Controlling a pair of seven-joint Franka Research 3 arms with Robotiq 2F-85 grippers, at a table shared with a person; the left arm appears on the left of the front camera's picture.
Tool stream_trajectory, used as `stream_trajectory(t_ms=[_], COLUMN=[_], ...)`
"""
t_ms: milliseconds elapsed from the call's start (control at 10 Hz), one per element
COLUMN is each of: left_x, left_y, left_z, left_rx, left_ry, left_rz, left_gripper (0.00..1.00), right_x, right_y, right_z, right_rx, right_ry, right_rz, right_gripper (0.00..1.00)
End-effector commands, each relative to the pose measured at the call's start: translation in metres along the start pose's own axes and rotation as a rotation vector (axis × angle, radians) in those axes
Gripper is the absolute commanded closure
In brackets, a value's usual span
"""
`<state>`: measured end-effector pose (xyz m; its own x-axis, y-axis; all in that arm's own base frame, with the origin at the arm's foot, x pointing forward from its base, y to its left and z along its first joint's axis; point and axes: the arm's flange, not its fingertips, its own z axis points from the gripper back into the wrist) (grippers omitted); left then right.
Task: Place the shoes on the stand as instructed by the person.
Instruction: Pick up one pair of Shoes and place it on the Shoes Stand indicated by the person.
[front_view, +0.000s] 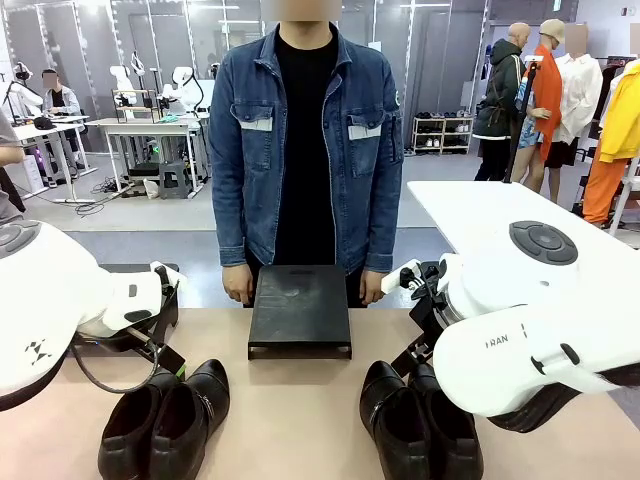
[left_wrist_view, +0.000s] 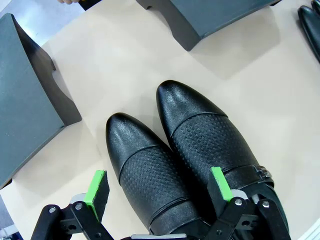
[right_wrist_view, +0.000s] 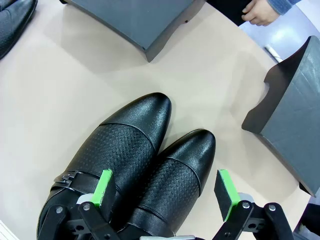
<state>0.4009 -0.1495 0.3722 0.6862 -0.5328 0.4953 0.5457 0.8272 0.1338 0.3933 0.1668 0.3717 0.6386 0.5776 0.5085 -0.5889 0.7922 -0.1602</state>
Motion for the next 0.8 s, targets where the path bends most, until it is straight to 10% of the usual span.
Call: stream_trajectory(t_ms=[0,700], left_x=[0.0,0.047], left_y=[0.0,0.061], left_z=[0.0,0.11], left_rx=[0.0,-0.239], left_ry=[0.0,-0.045], left_rz=[0.0,-0.023], left_gripper=[0.0,0.0], right_x=[0.0,0.054], right_y=[0.0,-0.066], right_z=[0.0,0.076], right_rx=[0.0,0.206], right_ry=[0.0,-0.003], right_rz=[-0.002,-0.093], right_gripper=[0.0,0.0])
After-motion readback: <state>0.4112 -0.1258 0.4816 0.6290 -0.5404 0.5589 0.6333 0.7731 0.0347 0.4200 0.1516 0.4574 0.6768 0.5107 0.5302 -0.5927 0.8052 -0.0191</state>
